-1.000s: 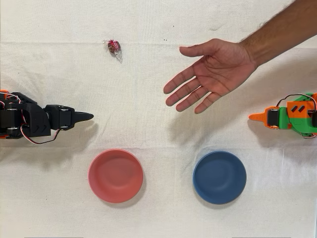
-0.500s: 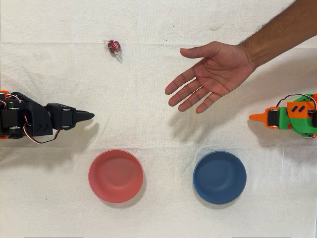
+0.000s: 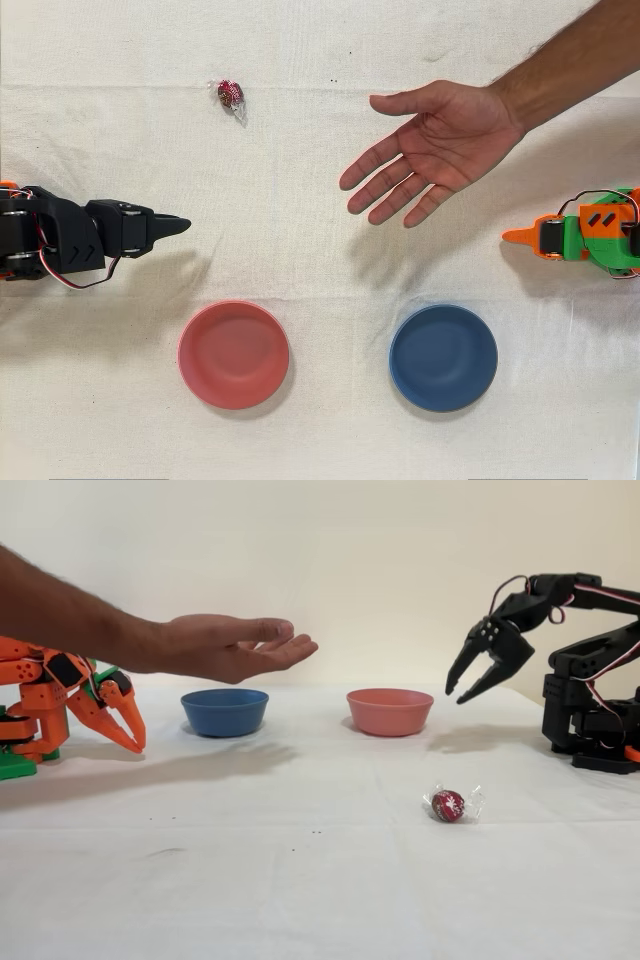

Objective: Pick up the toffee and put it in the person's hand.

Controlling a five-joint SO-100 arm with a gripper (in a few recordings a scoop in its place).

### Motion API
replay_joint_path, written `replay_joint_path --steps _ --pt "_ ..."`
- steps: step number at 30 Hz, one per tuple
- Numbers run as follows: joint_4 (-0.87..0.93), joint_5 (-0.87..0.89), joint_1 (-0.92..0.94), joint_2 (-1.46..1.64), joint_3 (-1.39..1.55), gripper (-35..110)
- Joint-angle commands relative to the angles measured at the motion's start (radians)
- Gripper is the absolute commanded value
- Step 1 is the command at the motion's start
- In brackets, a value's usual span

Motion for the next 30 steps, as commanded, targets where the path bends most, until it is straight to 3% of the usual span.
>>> replay_joint_path --steps 1,16,30 --pt "0.046 -0.026 -0.049 -0.114 -0.215 8" --pt "-0.008 -0.028 -0.14 -0.592 -0.561 12" --pt "-0.011 0.002 -0.241 -0.876 -0.649 17"
